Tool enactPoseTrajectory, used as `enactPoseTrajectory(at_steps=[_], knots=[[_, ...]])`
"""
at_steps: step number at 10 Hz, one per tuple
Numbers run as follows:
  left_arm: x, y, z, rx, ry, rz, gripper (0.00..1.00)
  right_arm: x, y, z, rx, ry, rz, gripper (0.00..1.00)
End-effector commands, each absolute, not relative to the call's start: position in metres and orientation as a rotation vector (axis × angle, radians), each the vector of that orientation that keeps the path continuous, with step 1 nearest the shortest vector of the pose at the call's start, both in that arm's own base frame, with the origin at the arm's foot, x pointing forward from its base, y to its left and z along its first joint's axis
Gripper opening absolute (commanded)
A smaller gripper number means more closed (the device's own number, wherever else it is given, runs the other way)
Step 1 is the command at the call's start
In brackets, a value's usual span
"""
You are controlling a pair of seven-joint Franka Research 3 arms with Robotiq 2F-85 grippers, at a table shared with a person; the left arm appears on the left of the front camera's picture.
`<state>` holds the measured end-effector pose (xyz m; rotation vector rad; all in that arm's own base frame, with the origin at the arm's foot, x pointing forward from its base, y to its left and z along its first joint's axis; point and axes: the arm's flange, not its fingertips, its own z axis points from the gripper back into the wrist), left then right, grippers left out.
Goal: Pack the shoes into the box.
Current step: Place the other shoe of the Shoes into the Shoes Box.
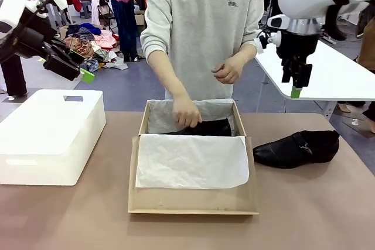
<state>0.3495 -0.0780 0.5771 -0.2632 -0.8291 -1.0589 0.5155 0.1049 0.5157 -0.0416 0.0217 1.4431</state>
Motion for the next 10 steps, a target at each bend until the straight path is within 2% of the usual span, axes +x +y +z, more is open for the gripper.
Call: enactPoseTrajectory(at_steps=[1,5,10], knots=[[0.350,-0.077,0.576,-0.278,-0.838,-1.075,1.00,0.509,0.088,0.502,-0.036,-0.024,1.456,1.00],[0.350,-0.077,0.576,-0.278,-0.838,-1.075,1.00,0.516,0.069,0.485,-0.003,-0.022,1.481,1.00],[0.350,-0.077,0.576,-0.278,-0.838,-1.075,1.00,0.517,0.073,0.491,-0.038,0.011,1.456,1.00]])
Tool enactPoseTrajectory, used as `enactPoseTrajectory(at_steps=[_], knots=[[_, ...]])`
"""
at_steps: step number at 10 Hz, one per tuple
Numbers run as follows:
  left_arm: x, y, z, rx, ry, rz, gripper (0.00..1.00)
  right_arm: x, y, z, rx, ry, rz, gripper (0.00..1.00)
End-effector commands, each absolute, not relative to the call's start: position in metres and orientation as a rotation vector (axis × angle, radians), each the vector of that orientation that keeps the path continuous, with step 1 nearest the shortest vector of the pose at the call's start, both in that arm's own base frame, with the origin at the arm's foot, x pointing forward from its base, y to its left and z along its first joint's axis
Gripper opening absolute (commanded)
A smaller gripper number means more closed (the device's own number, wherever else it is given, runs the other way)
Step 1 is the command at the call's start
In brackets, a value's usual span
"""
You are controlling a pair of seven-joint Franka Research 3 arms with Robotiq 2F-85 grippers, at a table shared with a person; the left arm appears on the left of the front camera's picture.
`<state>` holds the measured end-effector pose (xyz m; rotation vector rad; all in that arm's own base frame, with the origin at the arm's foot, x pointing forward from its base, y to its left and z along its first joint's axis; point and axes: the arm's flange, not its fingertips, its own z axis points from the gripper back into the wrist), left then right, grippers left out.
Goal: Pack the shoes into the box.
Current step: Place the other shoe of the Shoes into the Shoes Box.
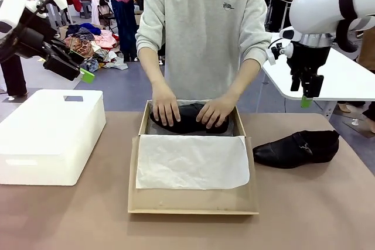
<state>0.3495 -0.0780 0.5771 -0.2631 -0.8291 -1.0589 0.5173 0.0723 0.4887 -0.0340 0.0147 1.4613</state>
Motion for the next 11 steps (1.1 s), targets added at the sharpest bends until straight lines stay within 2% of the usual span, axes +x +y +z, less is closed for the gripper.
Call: enactPoseTrajectory(at_steps=[1,11], knots=[[0.350,-0.077,0.576,-0.278,-0.838,-1.075,1.00,0.517,0.073,0.491,-0.038,0.011,1.456,1.00],[0.350,-0.077,0.576,-0.278,-0.838,-1.075,1.00,0.528,-0.004,0.442,-0.027,-0.019,1.426,1.00]])
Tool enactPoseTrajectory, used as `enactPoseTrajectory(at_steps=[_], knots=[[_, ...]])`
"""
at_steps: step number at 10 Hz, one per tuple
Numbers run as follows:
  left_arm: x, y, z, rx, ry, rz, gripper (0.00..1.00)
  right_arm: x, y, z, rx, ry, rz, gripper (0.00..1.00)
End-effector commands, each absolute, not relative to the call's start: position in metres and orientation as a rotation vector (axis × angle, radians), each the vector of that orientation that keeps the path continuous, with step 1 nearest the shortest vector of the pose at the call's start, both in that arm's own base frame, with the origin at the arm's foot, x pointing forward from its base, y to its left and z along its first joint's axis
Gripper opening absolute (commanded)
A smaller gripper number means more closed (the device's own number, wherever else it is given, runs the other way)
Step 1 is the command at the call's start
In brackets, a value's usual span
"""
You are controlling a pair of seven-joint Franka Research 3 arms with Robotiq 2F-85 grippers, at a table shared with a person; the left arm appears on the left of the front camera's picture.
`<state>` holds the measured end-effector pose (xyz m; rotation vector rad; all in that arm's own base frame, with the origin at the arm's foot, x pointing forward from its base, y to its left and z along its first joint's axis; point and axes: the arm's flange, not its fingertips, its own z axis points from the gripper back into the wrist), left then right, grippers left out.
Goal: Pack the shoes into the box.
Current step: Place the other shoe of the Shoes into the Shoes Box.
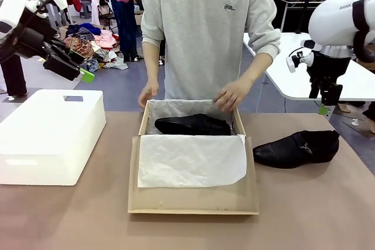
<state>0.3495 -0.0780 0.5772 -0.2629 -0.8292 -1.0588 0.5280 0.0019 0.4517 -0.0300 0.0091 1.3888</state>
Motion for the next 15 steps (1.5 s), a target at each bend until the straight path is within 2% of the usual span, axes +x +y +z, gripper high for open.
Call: enactPoseTrajectory(at_steps=[1,9,15], knots=[[0.350,-0.077,0.576,-0.278,-0.838,-1.075,1.00,0.526,-0.009,0.435,-0.018,-0.019,1.434,1.00],[0.350,-0.077,0.576,-0.278,-0.838,-1.075,1.00,0.535,-0.034,0.378,0.048,-0.015,1.424,1.00],[0.350,-0.077,0.576,-0.278,-0.838,-1.075,1.00,0.536,-0.030,0.369,0.046,0.033,1.408,1.00]])
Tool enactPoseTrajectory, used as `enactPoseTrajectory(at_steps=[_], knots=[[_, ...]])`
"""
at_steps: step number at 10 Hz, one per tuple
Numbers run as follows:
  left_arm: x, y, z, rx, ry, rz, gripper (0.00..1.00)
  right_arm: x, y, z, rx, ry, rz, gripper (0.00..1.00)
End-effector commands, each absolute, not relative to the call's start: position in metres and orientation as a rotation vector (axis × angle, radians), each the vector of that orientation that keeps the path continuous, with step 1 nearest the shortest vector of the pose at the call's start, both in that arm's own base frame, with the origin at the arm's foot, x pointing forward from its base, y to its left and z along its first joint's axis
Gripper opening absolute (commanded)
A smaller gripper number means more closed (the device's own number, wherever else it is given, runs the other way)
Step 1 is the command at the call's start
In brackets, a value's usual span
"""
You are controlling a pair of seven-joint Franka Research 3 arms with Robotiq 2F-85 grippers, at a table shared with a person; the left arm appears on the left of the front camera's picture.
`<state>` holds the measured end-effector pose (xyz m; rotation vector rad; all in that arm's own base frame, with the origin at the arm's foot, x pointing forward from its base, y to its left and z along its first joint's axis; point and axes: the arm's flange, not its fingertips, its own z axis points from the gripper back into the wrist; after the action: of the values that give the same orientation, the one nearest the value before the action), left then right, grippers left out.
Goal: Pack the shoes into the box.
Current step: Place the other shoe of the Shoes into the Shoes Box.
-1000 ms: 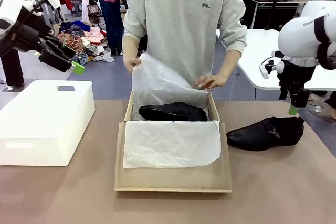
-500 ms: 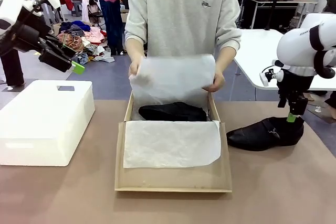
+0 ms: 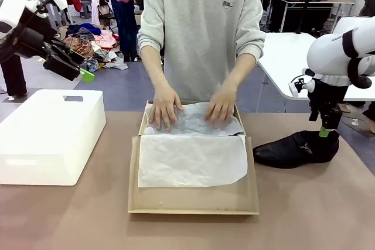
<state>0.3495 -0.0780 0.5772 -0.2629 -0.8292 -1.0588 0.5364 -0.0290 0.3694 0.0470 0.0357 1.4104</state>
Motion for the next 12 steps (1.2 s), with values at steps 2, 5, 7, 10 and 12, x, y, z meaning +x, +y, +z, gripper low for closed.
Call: enactPoseTrajectory(at_steps=[2,5,7,10,12], knots=[[0.350,-0.077,0.576,-0.278,-0.838,-1.075,1.00,0.536,-0.030,0.369,0.046,0.033,1.408,1.00],[0.350,-0.077,0.576,-0.278,-0.838,-1.075,1.00,0.545,-0.028,0.359,0.057,0.045,1.417,1.00],[0.350,-0.077,0.576,-0.278,-0.838,-1.075,1.00,0.550,-0.030,0.352,0.060,0.044,1.429,1.00],[0.350,-0.077,0.576,-0.278,-0.838,-1.075,1.00,0.556,-0.031,0.344,0.052,0.053,1.436,1.00],[0.350,-0.077,0.576,-0.278,-0.838,-1.075,1.00,0.561,-0.031,0.336,0.056,0.063,1.446,1.00]])
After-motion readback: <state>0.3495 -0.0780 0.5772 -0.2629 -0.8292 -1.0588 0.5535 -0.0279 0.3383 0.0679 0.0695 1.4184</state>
